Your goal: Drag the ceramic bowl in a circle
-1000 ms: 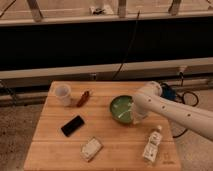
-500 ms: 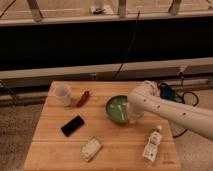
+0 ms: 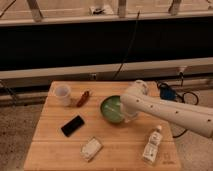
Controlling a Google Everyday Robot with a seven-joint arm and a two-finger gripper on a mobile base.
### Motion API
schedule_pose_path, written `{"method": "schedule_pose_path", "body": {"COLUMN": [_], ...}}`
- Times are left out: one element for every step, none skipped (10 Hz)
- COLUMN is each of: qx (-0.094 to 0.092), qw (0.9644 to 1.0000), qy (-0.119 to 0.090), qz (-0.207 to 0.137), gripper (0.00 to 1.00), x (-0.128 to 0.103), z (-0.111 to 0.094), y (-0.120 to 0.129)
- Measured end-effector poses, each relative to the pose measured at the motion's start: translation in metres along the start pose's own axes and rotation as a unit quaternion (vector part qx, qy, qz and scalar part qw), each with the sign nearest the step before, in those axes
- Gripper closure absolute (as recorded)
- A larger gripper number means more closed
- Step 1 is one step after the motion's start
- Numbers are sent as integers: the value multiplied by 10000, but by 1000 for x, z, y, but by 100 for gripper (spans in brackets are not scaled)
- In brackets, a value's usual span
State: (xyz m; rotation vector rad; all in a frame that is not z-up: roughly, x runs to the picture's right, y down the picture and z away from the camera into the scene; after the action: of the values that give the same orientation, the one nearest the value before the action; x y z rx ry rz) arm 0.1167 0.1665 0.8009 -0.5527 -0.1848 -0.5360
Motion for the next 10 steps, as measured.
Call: {"method": "schedule_pose_path", "body": {"qx": [3,26,27,10,26,56,59,48,33,18], "qw": [10000,9999,9998,9997,9995,9993,9992,9991,9990,9991], "qy": [8,18,56,118,127,141,170,189,213,219], "qz": [-57,-133,-180,-229,-280,-333,-358,-376,-404,-373], "gripper": [100,100,100,100,100,100,100,100,100,100], "x": [-6,-14,-16,-17,-25,-32,-32,-30,-24,-18], "z": [0,1,1,0,1,1,0,0,-1,0], "y": [-6,-15,-17,-20,-27,-34,-37,-37,-37,-34]}}
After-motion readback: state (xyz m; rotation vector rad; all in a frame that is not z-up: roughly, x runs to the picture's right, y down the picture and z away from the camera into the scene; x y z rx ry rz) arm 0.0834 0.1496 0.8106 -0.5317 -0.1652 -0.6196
